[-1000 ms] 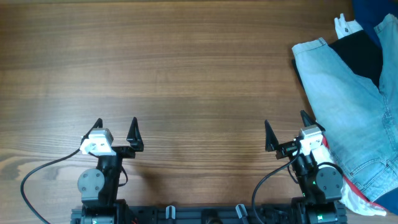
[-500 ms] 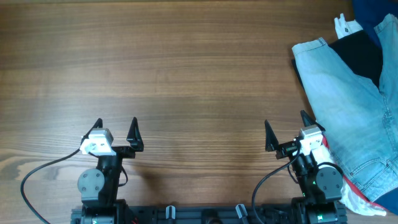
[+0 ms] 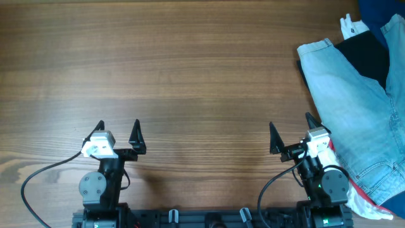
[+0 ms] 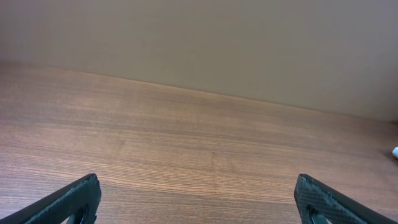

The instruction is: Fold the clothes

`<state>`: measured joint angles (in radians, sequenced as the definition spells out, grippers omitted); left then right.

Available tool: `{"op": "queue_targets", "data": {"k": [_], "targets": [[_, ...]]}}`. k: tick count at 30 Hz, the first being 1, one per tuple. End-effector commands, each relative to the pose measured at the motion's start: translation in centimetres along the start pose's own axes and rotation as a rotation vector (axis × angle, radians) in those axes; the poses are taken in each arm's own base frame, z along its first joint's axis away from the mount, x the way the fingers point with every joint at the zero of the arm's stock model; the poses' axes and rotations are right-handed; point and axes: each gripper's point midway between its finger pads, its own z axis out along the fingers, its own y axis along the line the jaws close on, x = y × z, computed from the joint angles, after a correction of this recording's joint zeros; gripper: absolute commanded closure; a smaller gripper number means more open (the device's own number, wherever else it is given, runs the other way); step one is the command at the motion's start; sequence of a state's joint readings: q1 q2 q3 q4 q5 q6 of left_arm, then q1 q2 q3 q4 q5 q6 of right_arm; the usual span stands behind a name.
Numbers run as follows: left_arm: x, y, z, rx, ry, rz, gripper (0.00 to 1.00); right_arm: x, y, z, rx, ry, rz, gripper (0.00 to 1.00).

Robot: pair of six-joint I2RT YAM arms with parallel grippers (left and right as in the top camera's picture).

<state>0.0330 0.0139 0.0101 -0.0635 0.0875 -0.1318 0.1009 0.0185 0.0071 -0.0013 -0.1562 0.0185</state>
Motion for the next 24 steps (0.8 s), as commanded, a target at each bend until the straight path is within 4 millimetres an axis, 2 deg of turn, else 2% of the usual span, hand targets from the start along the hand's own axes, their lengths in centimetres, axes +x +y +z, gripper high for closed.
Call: {"op": "queue_targets", "data": {"k": [1, 7, 13, 16, 21, 23, 24], "targets": [[-0.6, -0.6, -0.2, 0.024, -0.011, -0.033, 0.00, -1.2, -0.6, -0.3, 0.036, -0.003, 0.041, 0.00], [-3.9, -1.4, -1.1, 0.030, -0.021, -0.064, 0.00, -4.6, -1.1, -0.9, 0.076, 0.013, 0.044, 0.00], [-6.9, -2.0, -1.5, 0.007, 0.078, -0.073, 0.00, -7.9, -1.7, -0.2, 0.114, 0.166, 0.078, 0.00], [-7.6, -2.1, -0.9, -0.020, 0.191, -0.084, 0.00, -9.0, -2.0, 1.3, 0.122, 0.302, 0.092, 0.00], [-7.8, -2.1, 0.3, -0.066, 0.389, -0.103, 0.00, -8.6, -2.4, 4.2, 0.112, 0.564, 0.051, 0.00], [-7.5, -2.3, 0.8, -0.072, 0.499, -0.118, 0.00, -8.5, -1.7, 6.1, 0.058, 0.627, 0.074, 0.00], [-7.4, -2.5, 1.0, -0.061, 0.524, -0.125, 0.00, -8.4, -1.5, 6.7, 0.019, 0.639, 0.031, 0.00]]}}
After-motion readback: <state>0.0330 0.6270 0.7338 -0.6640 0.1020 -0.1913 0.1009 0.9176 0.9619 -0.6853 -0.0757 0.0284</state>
